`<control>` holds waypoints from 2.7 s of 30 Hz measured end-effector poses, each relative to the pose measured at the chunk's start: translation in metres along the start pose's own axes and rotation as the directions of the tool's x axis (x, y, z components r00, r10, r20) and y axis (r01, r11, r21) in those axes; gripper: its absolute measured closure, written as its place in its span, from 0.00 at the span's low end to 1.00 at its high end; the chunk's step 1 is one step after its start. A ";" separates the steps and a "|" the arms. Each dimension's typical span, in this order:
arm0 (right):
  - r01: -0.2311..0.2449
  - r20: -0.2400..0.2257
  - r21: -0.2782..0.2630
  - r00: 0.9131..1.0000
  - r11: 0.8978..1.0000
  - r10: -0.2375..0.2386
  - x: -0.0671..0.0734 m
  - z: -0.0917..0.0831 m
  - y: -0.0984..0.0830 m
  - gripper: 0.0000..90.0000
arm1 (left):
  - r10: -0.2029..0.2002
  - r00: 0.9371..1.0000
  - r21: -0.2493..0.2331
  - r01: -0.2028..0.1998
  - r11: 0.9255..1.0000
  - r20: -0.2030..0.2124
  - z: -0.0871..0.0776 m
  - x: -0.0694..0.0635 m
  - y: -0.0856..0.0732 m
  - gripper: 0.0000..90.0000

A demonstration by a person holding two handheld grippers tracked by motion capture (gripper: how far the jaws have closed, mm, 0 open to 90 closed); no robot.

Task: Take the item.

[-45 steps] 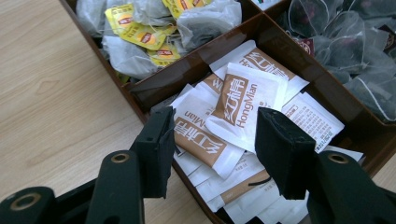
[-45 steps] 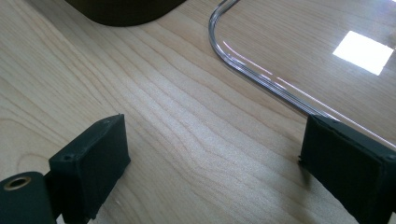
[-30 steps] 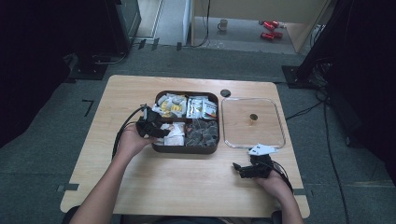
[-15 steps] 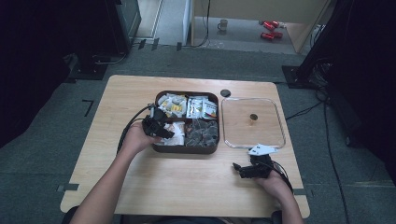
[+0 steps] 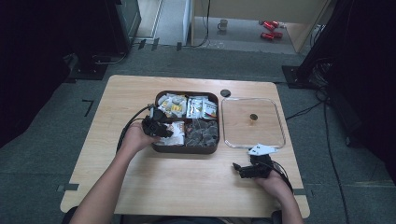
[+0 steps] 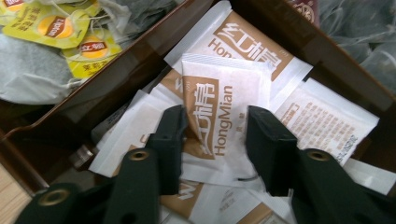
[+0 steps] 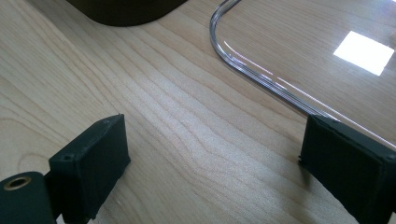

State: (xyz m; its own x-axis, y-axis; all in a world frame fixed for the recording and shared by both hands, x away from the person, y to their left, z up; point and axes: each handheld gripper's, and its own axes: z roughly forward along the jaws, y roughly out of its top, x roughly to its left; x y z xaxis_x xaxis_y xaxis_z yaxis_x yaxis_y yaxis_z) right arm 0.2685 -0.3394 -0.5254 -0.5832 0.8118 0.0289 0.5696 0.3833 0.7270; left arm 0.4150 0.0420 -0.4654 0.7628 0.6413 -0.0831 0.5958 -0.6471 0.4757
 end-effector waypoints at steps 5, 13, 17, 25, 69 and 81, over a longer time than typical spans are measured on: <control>0.000 0.000 0.000 1.000 1.000 0.000 0.000 0.000 0.000 0.09 | 0.031 0.999 0.051 -0.029 0.998 -0.042 0.000 -0.003 0.004 0.83; 0.000 0.000 0.000 1.000 1.000 0.000 0.000 0.000 0.000 0.09 | 0.008 0.999 0.053 -0.006 0.999 -0.048 -0.001 -0.002 0.006 0.91; 0.000 0.000 0.000 1.000 1.000 0.000 0.000 0.000 0.000 0.09 | 0.016 0.998 0.059 -0.013 0.998 -0.053 -0.002 -0.003 0.008 0.96; 0.000 0.000 0.000 1.000 1.000 0.000 0.000 0.000 0.000 0.09 | -0.006 0.999 0.049 0.007 0.999 -0.038 -0.008 -0.001 0.009 0.97; 0.000 0.000 0.001 1.000 1.000 0.000 0.000 0.000 0.000 0.09 | -0.052 0.996 -0.070 0.047 0.996 -0.073 -0.078 0.020 -0.003 0.98; 0.000 -0.001 0.002 1.000 1.000 0.000 0.000 0.000 0.001 0.09 | -0.093 0.991 -0.084 0.085 0.993 -0.100 -0.092 0.031 -0.015 0.98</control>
State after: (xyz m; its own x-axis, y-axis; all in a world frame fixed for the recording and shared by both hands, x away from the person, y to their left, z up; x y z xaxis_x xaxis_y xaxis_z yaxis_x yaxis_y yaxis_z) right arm 0.2690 -0.3389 -0.5253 -0.5835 0.8116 0.0293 0.5707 0.3841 0.7258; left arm 0.4067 0.1097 -0.3947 0.6747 0.7370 -0.0388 0.6353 -0.5533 0.5388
